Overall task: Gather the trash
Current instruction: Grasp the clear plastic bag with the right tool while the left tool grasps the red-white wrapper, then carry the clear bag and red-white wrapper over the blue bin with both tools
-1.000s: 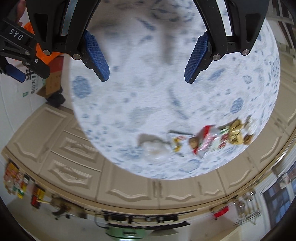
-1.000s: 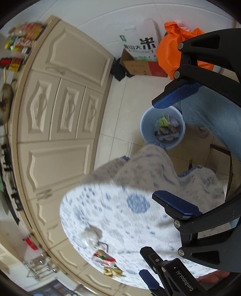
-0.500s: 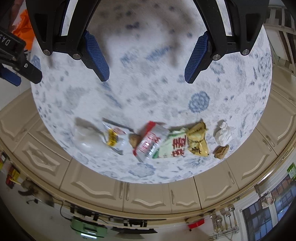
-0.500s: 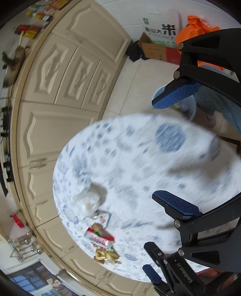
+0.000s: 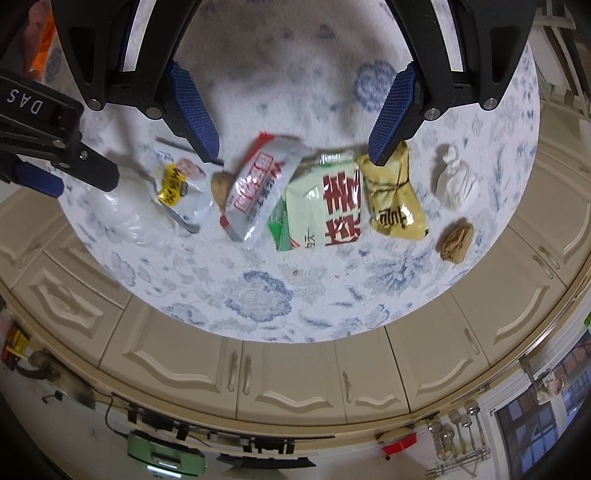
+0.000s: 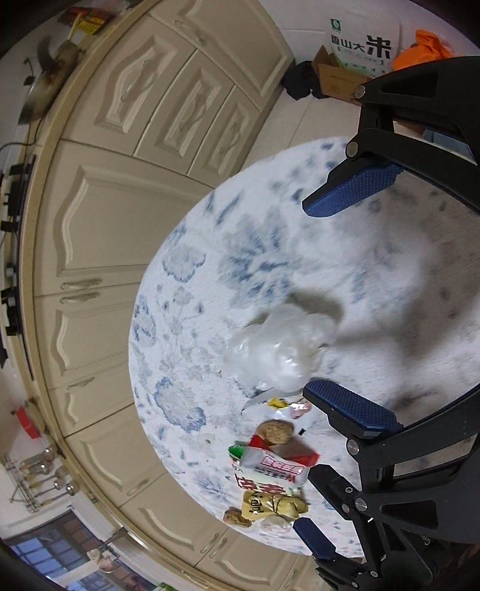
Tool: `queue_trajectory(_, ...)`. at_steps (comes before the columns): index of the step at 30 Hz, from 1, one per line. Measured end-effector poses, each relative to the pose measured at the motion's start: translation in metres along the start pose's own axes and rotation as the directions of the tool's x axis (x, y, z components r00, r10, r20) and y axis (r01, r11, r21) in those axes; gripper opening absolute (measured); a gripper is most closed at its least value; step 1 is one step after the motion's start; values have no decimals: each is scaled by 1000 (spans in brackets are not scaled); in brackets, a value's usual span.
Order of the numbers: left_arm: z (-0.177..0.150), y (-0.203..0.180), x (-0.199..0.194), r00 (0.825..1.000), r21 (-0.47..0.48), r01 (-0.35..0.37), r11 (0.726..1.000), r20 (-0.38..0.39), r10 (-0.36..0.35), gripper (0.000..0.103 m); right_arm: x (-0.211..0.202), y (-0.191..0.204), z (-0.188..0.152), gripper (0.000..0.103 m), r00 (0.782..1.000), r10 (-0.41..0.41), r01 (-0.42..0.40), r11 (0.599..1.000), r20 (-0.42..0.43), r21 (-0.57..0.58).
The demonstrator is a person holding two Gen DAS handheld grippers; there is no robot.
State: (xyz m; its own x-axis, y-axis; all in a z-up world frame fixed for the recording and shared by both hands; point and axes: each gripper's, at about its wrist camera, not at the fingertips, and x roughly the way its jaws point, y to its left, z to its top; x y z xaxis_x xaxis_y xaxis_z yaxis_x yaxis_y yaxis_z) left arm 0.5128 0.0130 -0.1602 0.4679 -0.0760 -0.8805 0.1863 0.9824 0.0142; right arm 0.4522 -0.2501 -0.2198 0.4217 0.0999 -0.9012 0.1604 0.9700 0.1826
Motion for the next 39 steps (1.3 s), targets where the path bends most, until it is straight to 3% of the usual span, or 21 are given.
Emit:
queue_trajectory(3, 8, 2, 16, 1000, 11, 19, 1000, -20, -19, 75, 12, 4, 9, 91, 1000, 12, -12, 1000, -20, 2)
queue_trajectory(5, 15, 2, 31, 999, 23, 28, 999, -44, -27, 62, 21, 5, 15, 89, 998, 41, -41, 999, -42, 6)
queue_trajectory(7, 17, -1, 38, 999, 45, 9, 999, -37, -7, 56, 28, 5, 17, 83, 998, 29, -29, 1000, -63, 9)
queue_trajectory(8, 19, -4, 38, 1000, 67, -5, 998, -19, 6, 40, 32, 5, 18, 76, 997, 23, -23, 1000, -74, 9)
queue_trajectory(9, 19, -5, 38, 1000, 72, -13, 997, -15, 15, 35, 33, 6, 19, 73, 998, 15, -15, 1000, -65, 4)
queue_trajectory(10, 20, -5, 38, 1000, 68, -12, 998, -15, 13, 32, 32, 6, 19, 70, 998, 11, -11, 1000, -57, 2)
queue_trajectory(12, 21, -3, 38, 1000, 53, 6, 999, -23, -4, 28, 32, 7, 21, 49, 998, 17, -17, 1000, -58, 1)
queue_trajectory(14, 21, -1, 35, 1000, 42, 19, 999, -25, -18, 22, 31, 5, 23, 41, 998, 25, -25, 1000, -57, 7)
queue_trajectory(27, 2, 5, -11, 999, 27, 47, 999, 18, -47, 13, 9, 0, 4, 40, 998, 59, -59, 998, -15, 26)
queue_trajectory(39, -51, 0, -79, 996, 9, 26, 1000, 90, -27, 13, -31, 5, -35, 40, 996, 84, -84, 996, 21, -7)
